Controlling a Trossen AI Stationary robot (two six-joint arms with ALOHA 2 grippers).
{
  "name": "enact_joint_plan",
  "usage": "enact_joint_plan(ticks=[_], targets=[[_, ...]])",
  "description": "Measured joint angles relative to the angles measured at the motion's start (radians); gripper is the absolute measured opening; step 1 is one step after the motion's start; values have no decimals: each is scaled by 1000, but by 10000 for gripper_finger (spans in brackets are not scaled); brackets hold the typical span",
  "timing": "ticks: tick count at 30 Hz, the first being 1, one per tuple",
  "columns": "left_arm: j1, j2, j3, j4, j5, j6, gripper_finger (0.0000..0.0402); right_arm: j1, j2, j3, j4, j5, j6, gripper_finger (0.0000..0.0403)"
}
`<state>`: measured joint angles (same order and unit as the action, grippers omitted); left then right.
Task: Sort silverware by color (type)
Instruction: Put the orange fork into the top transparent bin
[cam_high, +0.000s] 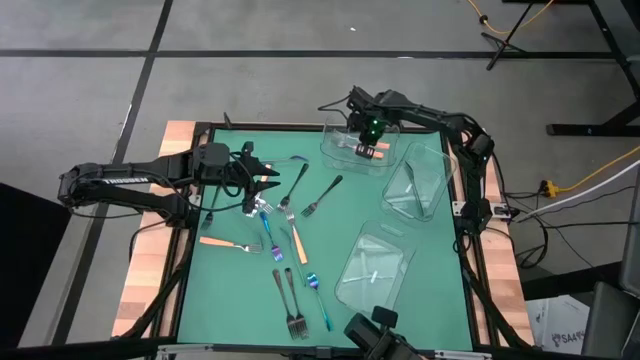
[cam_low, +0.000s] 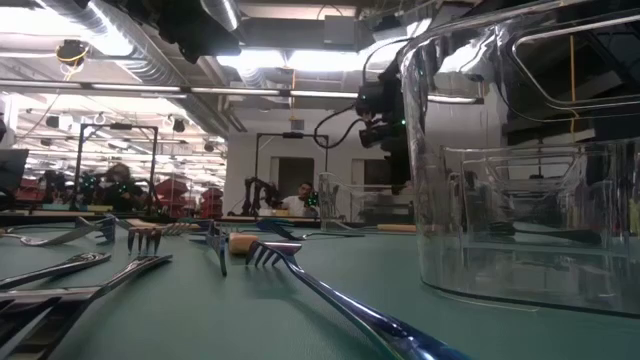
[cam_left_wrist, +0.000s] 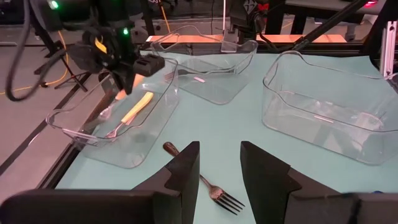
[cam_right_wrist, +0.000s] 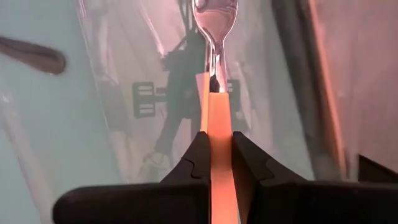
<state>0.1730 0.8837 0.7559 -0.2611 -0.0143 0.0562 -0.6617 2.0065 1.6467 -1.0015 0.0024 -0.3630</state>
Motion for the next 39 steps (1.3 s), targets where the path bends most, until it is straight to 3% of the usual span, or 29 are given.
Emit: enact_joint_plan(ticks=[12, 29, 39], targets=[[0, 0, 0, 0, 0, 0, 110, 0, 10, -110, 95, -1, -1, 17], [0, 0, 0, 0, 0, 0, 110, 1, 13, -113, 111, 24, -5, 19], [0, 0, 0, 0, 0, 0, 110, 1, 13, -113, 111, 24, -5, 81]])
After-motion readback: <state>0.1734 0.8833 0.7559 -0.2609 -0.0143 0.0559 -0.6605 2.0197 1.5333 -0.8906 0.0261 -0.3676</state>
